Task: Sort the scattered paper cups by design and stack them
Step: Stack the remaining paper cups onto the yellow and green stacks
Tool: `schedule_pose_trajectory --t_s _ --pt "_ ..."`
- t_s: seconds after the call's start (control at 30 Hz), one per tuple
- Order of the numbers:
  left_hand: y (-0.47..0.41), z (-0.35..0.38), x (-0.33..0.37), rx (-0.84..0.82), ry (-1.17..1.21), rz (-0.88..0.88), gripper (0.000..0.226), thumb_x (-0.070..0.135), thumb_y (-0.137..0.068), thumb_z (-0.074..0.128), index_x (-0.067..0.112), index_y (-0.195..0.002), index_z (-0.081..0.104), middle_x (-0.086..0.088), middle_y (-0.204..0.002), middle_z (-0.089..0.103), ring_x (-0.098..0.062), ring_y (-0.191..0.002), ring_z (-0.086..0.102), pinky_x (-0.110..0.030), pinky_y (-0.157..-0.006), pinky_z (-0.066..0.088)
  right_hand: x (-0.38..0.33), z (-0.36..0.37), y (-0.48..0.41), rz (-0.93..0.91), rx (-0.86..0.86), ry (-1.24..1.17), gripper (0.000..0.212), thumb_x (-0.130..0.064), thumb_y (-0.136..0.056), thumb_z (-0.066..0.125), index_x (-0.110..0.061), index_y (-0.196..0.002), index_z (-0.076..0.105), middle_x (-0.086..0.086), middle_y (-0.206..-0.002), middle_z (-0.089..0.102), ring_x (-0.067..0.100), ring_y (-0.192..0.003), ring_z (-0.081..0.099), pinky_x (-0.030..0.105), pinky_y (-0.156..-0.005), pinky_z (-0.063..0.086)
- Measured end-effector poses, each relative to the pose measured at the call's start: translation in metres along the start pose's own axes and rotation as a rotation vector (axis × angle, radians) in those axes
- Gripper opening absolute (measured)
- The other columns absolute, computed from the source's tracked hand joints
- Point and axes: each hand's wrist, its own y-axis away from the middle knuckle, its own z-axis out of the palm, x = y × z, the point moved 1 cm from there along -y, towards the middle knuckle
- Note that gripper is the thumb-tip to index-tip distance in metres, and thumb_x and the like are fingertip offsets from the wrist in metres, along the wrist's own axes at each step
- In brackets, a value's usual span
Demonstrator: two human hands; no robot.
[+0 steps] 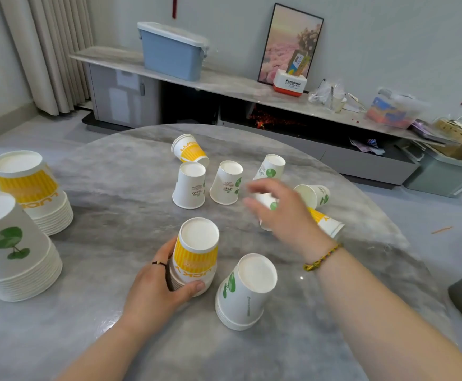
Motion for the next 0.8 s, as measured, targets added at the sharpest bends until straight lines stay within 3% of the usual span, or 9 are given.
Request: schedule_pose_trajectory --t_s 0.07,0.1,0.2,0.27,0.37,0.53,0.63,0.73,0.8 --pt "0.000 0.001 0.001 0.019 -0.032 -0.007 0.082 0.019 -0.058 0.082 0.028 -0.127 0.039 0.034 -0.095 0.047 -0.009 -0.097 0.054 -0.024 -0.083 0.037 0.034 -0.025 -0.003 0.116 0.271 0.146 0.016 -0.005 -0.083 0.057 -0.001 -0.097 0.062 0.009 -0.102 0.065 0.024 -0.101 0.056 0.010 -0.073 0.035" --pt "0.001 0.000 0.001 0.025 -0.045 -0.007 0.080 0.013 -0.060 0.081 0.025 -0.128 0.039 0.033 -0.094 0.047 -0.011 -0.098 0.054 -0.024 -0.083 0.037 0.052 -0.036 -0.005 0.206 0.322 0.231 0.017 -0.004 -0.083 0.054 -0.001 -0.097 0.062 0.013 -0.107 0.066 0.028 -0.104 0.056 0.019 -0.080 0.037" --pt "0.000 0.001 -0.003 0.022 -0.054 -0.008 0.077 0.013 -0.061 0.081 0.022 -0.126 0.042 0.032 -0.094 0.048 -0.014 -0.100 0.055 -0.027 -0.085 0.038 0.097 -0.055 -0.010 0.405 0.174 0.498 0.026 -0.007 -0.084 0.051 -0.003 -0.108 0.058 0.019 -0.121 0.060 0.034 -0.114 0.050 0.034 -0.091 0.039" --pt "-0.001 0.002 -0.004 0.014 -0.047 -0.007 0.076 0.024 -0.059 0.081 0.025 -0.125 0.043 0.032 -0.095 0.049 -0.014 -0.100 0.056 -0.027 -0.084 0.039 0.115 -0.059 -0.013 0.483 0.029 0.600 0.034 -0.013 -0.083 0.055 -0.003 -0.116 0.053 0.020 -0.125 0.055 0.036 -0.117 0.047 0.038 -0.094 0.040" --pt "-0.001 0.002 -0.002 0.013 -0.038 0.003 0.078 0.042 -0.046 0.071 0.034 -0.118 0.042 0.032 -0.095 0.051 -0.010 -0.097 0.056 -0.023 -0.080 0.039 0.130 -0.056 -0.012 0.556 -0.066 0.618 0.044 -0.019 -0.080 0.060 -0.005 -0.120 0.046 0.022 -0.125 0.053 0.037 -0.115 0.048 0.039 -0.092 0.041" --pt "-0.001 0.002 -0.002 0.004 -0.032 -0.010 0.074 0.037 -0.048 0.068 0.034 -0.117 0.043 0.031 -0.093 0.051 -0.010 -0.095 0.056 -0.021 -0.077 0.039 0.137 -0.058 -0.009 0.612 -0.137 0.734 0.062 -0.026 -0.075 0.067 -0.004 -0.124 0.035 0.022 -0.126 0.048 0.038 -0.117 0.045 0.039 -0.093 0.041" --pt "-0.001 0.001 0.000 0.002 -0.027 0.002 0.086 0.053 -0.040 0.066 0.031 -0.120 0.043 0.033 -0.093 0.052 -0.009 -0.095 0.055 -0.024 -0.080 0.039 0.135 -0.060 -0.005 0.673 -0.163 0.672 0.068 -0.025 -0.073 0.068 -0.004 -0.126 0.030 0.022 -0.126 0.047 0.037 -0.115 0.047 0.038 -0.091 0.042" --pt "-0.002 0.001 -0.001 -0.009 -0.031 -0.004 0.069 0.059 -0.036 0.058 0.052 -0.102 0.038 0.046 -0.080 0.058 -0.002 -0.090 0.055 -0.017 -0.076 0.039 0.114 -0.062 -0.002 0.629 -0.051 0.387 0.067 -0.021 -0.074 0.067 -0.004 -0.128 0.030 0.018 -0.123 0.051 0.030 -0.104 0.051 0.035 -0.085 0.042" --pt "-0.002 0.001 -0.001 -0.017 -0.023 0.003 0.062 0.059 -0.037 0.059 0.056 -0.095 0.036 0.056 -0.085 0.050 -0.001 -0.091 0.056 -0.017 -0.076 0.040 0.085 -0.061 -0.001 0.505 0.069 0.127 0.062 -0.016 -0.077 0.066 -0.007 -0.128 0.033 0.012 -0.115 0.052 0.022 -0.094 0.049 0.029 -0.078 0.037"
